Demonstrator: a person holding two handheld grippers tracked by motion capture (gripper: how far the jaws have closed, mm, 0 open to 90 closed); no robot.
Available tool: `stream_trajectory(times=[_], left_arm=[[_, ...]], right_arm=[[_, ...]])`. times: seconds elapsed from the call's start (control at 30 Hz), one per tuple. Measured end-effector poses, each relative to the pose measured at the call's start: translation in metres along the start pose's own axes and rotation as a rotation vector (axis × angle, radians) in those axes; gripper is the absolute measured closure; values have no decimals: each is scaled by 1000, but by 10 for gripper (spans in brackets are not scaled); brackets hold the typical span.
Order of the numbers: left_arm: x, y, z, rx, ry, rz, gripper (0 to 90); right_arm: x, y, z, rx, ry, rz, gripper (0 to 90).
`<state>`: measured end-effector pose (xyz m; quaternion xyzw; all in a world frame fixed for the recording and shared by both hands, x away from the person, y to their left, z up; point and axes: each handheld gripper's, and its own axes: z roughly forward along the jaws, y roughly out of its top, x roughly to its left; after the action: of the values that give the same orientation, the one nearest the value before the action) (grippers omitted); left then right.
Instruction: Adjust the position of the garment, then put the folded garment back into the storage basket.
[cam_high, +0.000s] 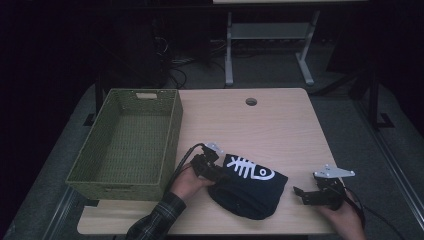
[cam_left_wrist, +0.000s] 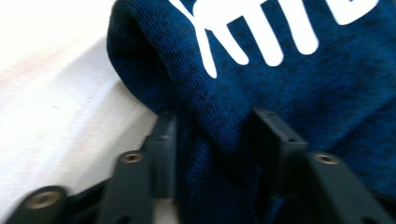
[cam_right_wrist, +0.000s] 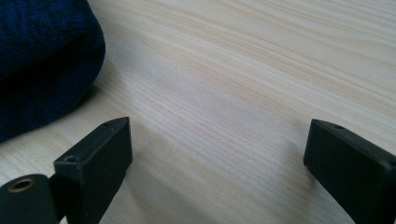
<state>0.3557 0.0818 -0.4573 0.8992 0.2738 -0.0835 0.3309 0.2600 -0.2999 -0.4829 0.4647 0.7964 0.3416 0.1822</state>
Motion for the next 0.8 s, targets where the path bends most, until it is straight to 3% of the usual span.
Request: stream_trajectory(times=[0.4,0.63,0.8], left_arm=[[-3,5,-1,34,-13,1,718],[-6,9,-8,33,-5,-4,739],[-13,14,-14,36,27,8,740]], right_arm=[[0,0,0,0,0,0,75],[0,0,0,0,0,-1,75],[0,0,0,0,1,-1,75]])
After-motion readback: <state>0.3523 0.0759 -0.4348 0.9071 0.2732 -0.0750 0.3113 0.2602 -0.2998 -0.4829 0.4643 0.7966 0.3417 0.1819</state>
